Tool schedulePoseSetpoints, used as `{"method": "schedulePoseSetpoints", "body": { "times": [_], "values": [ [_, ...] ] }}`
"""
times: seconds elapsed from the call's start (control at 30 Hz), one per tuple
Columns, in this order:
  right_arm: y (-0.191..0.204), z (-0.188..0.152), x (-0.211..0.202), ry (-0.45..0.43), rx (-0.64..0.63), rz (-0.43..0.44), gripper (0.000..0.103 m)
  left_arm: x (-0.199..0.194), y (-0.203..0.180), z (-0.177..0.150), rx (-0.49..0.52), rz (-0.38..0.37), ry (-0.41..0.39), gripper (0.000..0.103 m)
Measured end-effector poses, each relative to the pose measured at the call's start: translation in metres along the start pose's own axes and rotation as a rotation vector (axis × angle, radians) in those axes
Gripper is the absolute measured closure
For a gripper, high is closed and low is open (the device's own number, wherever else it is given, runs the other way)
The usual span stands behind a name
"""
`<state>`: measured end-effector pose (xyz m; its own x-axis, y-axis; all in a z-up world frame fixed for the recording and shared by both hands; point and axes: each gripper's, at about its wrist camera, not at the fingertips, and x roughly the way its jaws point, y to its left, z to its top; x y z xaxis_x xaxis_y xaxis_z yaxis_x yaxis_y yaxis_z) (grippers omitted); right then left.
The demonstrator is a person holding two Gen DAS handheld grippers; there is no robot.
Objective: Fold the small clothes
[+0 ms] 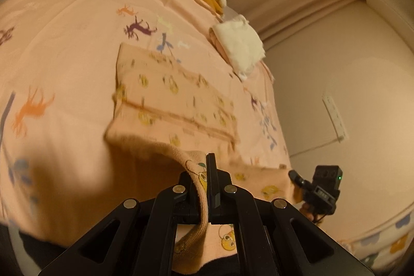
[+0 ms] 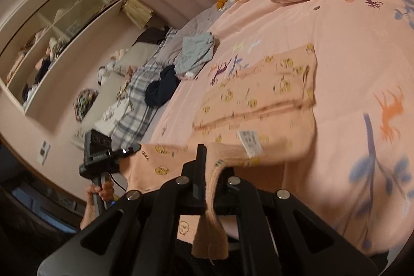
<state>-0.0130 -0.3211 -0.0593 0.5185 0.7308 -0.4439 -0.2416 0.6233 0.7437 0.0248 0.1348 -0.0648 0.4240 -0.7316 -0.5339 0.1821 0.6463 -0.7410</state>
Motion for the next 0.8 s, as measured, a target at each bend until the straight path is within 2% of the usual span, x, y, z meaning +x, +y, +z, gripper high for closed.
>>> {"method": "schedulePoseSetpoints", "body": {
  "times": [0.13,0.33,0.47,0.7,0.8],
  "values": [
    [-0.014,0.044,0.019,-0.030,0.036,-0.010,0.099,0.024,0.010,0.043,-0.039,-0.002,-0.009,0.103],
    [-0.048,0.104,0.060,-0.035,0.091,-0.065,0.099,0.065,0.044,0.102,-0.148,0.017,-0.016,0.103],
    [-0.078,0.135,0.092,-0.024,0.142,-0.116,0.099,0.090,0.068,0.128,-0.214,0.052,-0.016,0.103],
    [-0.135,0.148,0.143,0.059,0.296,-0.249,0.096,0.140,0.115,0.146,-0.324,0.143,0.049,0.103],
    [-0.145,0.144,0.144,0.095,0.334,-0.237,0.090,0.143,0.116,0.145,-0.319,0.138,0.084,0.103]
  ]
}}
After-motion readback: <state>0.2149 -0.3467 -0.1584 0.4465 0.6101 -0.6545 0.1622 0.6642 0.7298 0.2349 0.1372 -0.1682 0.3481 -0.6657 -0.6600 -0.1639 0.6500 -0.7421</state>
